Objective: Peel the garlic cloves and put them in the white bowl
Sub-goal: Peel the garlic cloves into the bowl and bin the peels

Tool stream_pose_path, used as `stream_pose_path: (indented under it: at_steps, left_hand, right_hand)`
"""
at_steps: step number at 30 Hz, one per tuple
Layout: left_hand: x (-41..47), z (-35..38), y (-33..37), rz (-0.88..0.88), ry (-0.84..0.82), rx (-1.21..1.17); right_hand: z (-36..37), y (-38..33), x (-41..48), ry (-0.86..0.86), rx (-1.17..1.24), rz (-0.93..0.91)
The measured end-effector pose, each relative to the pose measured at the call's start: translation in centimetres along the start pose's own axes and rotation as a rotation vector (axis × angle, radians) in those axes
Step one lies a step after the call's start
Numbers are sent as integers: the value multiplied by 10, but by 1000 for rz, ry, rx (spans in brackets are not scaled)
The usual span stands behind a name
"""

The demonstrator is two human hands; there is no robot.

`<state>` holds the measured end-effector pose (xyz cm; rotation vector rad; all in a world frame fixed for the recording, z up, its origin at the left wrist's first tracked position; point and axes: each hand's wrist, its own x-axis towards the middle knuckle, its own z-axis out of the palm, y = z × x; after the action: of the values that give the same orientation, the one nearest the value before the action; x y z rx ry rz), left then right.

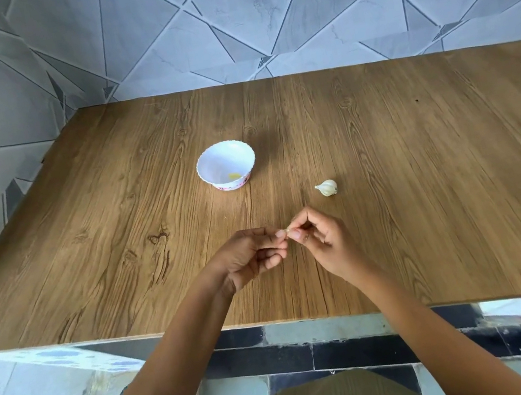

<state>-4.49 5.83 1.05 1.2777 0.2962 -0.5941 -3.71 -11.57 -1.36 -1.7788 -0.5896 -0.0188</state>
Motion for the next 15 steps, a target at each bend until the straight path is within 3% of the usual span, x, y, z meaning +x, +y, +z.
stream_pose_path:
  at_steps: [2,5,9,15]
  left_hand:
    - [2,1,-6,108,64,118]
    - [3,3,-11,444,185,512]
    - [0,3,-4,709,170,773]
    - [1,-6,-2,781,-9,757]
  right_hand:
    - [-2,-1,2,-53,94,231]
    - [-7,-5,8,-107,346,600]
    - [-16,-8,12,-157,591,758]
    - [-20,-12,14,-221,758,952]
